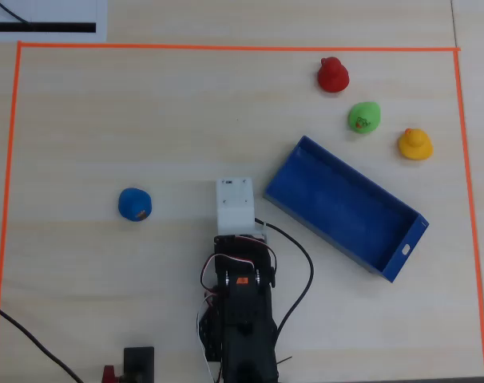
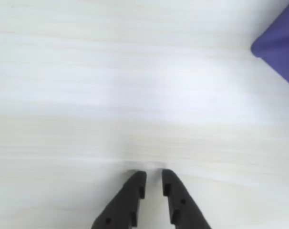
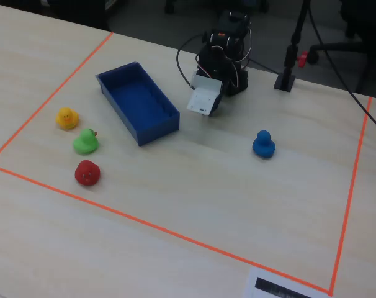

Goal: Grasp yellow duck and put it into box.

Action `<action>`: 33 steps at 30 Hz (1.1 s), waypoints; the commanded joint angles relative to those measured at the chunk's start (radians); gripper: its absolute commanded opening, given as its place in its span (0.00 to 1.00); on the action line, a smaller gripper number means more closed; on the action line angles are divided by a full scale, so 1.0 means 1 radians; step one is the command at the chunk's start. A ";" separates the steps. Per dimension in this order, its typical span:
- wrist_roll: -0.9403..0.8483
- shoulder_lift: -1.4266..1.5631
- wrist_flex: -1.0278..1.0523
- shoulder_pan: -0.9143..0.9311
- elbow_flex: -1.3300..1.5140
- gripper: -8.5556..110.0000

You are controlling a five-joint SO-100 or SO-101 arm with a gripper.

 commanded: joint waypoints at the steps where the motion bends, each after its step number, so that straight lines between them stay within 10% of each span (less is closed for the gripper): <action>1: 0.009 -0.008 0.018 0.003 -0.003 0.08; 33: 0.127 -0.094 -0.249 0.038 -0.244 0.07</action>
